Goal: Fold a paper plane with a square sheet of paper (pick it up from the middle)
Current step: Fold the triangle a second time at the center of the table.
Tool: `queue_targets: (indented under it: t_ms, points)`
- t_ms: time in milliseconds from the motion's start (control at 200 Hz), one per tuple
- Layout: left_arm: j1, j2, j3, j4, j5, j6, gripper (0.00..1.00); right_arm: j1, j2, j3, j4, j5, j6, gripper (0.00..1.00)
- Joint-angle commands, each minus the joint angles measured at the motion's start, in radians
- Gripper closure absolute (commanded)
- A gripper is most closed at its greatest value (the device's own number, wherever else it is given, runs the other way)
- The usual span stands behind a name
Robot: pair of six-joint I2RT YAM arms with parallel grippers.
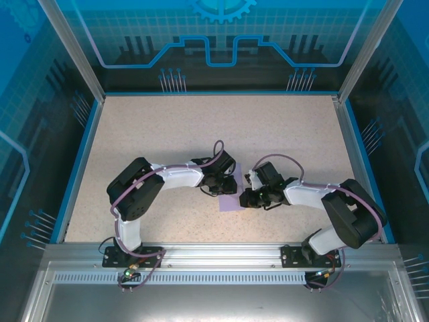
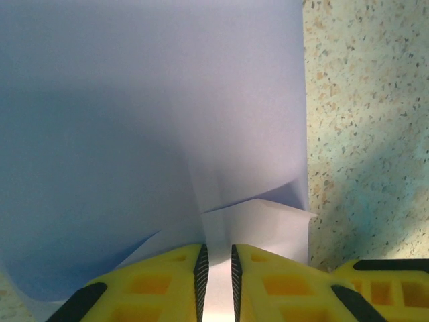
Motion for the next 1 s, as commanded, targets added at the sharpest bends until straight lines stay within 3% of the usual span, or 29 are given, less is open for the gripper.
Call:
queue_targets:
  t_ms: [0, 340, 995]
  points:
    - [0.007, 0.017, 0.006, -0.032, 0.029, 0.020, 0.78, -0.001, 0.013, -0.017, -0.002, 0.020, -0.016, 0.89]
    - [0.035, -0.038, 0.063, -0.104, 0.007, 0.090, 0.70, -0.001, 0.030, -0.038, 0.006, 0.032, -0.017, 0.90]
    - [0.086, 0.063, 0.136, -0.140, 0.040, 0.225, 0.67, -0.004, 0.010, -0.009, -0.021, 0.032, -0.020, 0.89]
